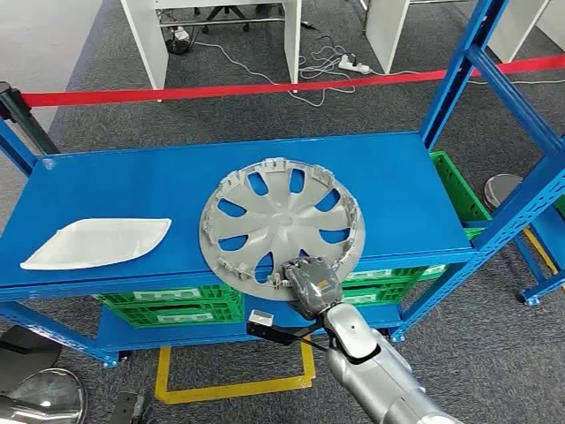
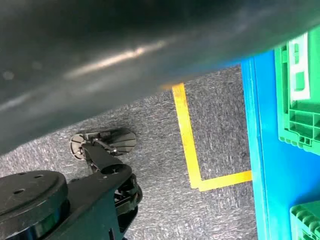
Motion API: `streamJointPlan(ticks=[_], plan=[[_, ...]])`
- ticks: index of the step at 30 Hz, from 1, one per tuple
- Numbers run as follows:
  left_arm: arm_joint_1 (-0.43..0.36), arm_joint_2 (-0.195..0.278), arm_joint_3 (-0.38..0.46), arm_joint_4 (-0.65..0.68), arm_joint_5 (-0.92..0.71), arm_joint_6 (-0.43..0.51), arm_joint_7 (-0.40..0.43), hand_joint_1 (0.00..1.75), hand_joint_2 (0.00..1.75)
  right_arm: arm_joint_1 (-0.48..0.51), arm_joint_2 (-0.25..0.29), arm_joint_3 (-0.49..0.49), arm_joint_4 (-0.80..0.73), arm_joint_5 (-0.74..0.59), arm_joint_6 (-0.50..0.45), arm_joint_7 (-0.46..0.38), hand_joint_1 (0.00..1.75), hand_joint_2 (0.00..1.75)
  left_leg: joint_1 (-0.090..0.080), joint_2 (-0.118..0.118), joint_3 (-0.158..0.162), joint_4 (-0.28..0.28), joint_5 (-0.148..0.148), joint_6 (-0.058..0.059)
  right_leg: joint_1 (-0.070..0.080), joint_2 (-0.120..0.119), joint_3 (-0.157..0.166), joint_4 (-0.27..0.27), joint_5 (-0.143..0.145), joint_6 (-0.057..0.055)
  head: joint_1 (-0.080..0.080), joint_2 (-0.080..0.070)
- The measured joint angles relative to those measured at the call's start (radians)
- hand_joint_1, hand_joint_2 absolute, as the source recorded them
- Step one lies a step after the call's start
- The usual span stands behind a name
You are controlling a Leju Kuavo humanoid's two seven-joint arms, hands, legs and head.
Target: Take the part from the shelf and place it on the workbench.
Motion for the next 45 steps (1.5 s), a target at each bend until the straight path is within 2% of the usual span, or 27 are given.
streamJointPlan(ticks=[5, 9, 13, 17, 25, 32, 36, 41, 45], plan=[[0.002, 0.000, 0.000, 0.000, 0.006, 0.001, -0.002, 0.00, 0.00, 0.024, -0.001, 0.001, -0.050, 0.004, -0.003, 0.000, 1.75, 1.75, 0.000, 0.000, 0.000, 0.000, 0.000, 0.000, 0.000, 0.000, 0.000, 0.000, 0.000, 0.000, 0.000, 0.000], [0.028, 0.001, 0.005, 0.000, 0.023, 0.024, -0.033, 0.00, 0.00, 0.215, -0.008, 0.008, -0.424, 0.004, -0.124, -0.058, 1.75, 1.75, 0.000, 0.000, -0.001, 0.000, -0.001, 0.000, 0.000, 0.000, -0.002, 0.000, -0.001, 0.000, 0.000, 0.000], [0.040, 0.001, 0.012, 0.000, 0.026, 0.023, -0.040, 0.00, 0.00, 0.310, -0.017, 0.008, -0.613, -0.011, -0.137, -0.081, 1.75, 1.75, 0.000, 0.000, -0.002, 0.000, -0.002, 0.000, 0.000, -0.001, -0.008, 0.000, -0.002, -0.001, 0.000, 0.000], [0.042, 0.001, 0.015, 0.000, 0.026, 0.025, -0.040, 0.00, 0.00, 0.341, -0.021, -0.001, -0.700, -0.022, -0.138, -0.119, 1.75, 1.75, 0.000, 0.000, -0.001, 0.000, -0.002, 0.000, 0.000, 0.000, -0.012, 0.000, -0.003, -0.001, 0.000, 0.000], [0.044, -0.004, 0.008, -0.009, 0.032, 0.064, -0.040, 0.00, 0.00, 0.404, 0.012, -0.078, -0.815, -0.079, -0.137, -0.315, 1.75, 1.75, 0.000, 0.000, -0.001, 0.000, -0.002, 0.000, 0.000, -0.001, -0.008, 0.000, -0.002, -0.001, 0.000, 0.000], [0.055, -0.015, -0.099, -0.038, 0.170, 0.090, -0.040, 0.00, 0.00, 0.449, 0.074, -0.157, -0.869, -0.160, -0.137, -0.468, 1.75, 1.75, 0.000, 0.000, -0.001, 0.000, -0.002, 0.000, 0.000, -0.001, -0.009, 0.000, -0.002, -0.001, 0.000, 0.000], [0.066, -0.015, -0.156, -0.044, 0.220, 0.079, -0.041, 0.00, 1.75, 0.467, 0.111, -0.196, -0.889, -0.195, -0.137, -0.557, 1.75, 1.75, 0.000, 0.000, -0.001, 0.000, -0.002, 0.000, 0.000, -0.001, -0.011, 0.000, -0.003, -0.001, 0.000, 0.000], [0.079, -0.009, -0.226, -0.057, 0.268, 0.083, -0.041, 0.00, 1.75, 0.484, 0.141, -0.230, -0.902, -0.213, -0.137, -0.608, 1.75, 1.75, 0.000, 0.000, -0.001, 0.000, -0.002, 0.000, 0.000, -0.001, -0.011, 0.000, -0.003, -0.001, 0.000, 0.000], [0.084, -0.002, -0.261, -0.060, 0.315, 0.079, -0.041, 0.00, 1.75, 0.490, 0.149, -0.239, -0.903, -0.233, -0.137, -0.610, 1.75, 1.75, 0.000, 0.000, -0.001, 0.000, -0.002, 0.000, 0.000, -0.001, -0.010, 0.000, -0.003, -0.001, 0.000, 0.000]])
